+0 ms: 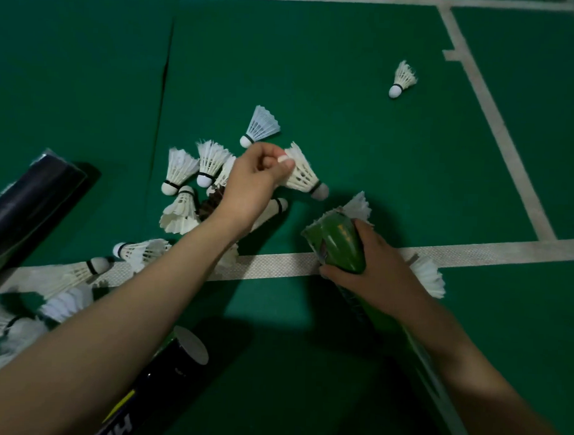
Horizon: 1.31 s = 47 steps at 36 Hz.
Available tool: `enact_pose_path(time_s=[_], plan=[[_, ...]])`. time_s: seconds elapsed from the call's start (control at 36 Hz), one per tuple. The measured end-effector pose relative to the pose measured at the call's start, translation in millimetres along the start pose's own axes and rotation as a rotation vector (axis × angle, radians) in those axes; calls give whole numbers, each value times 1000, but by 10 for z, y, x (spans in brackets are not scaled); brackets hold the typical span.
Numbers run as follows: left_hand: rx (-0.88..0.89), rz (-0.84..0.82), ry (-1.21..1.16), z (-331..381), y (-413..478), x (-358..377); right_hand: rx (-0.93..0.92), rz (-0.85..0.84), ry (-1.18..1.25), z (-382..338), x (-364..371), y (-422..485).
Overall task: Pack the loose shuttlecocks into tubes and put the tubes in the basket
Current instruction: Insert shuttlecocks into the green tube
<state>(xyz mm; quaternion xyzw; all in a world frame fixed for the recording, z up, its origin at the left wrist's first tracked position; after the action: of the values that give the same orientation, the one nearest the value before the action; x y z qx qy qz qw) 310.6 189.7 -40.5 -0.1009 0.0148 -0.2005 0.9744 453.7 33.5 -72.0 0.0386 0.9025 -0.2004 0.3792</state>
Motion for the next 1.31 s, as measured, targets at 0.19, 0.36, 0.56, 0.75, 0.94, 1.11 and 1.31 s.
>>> enact_pose_path(time_s=[0.19,0.36,0.56,0.75,0.94,1.11,1.31], plan=[[4,-219,125,-143,-243,67,-56,50,57,-158,-111,-39],[81,-348,222,-41,-292,242,-75,52,42,-201,-150,-78],[13,-339,161,-133,-443,477,-56,108,43,-134,-228,-61],[-22,-379,178,-195,-624,636,-50,113,15,-120,-189,-44],[-115,-493,197,-214,-573,605,-26,91,28,-88,-146,-44],[158,-65,798,-129,-151,112,-21,91,-4,-113,-136,7],[90,-174,1706,-539,61,-129,-2,94,-2,-84,-164,-11]])
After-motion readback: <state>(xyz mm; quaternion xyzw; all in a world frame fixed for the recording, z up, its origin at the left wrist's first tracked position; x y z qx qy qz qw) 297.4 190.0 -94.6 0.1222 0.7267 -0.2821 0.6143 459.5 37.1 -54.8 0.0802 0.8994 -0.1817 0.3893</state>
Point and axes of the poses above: each hand's wrist, its own y-axis towards the middle knuckle, its own x-axis out of the palm, z = x × y, the point moved 7 cm from there along y, towards the middle knuckle, and after that the axes turned 1 degree about -z, right-handed, at the moved point
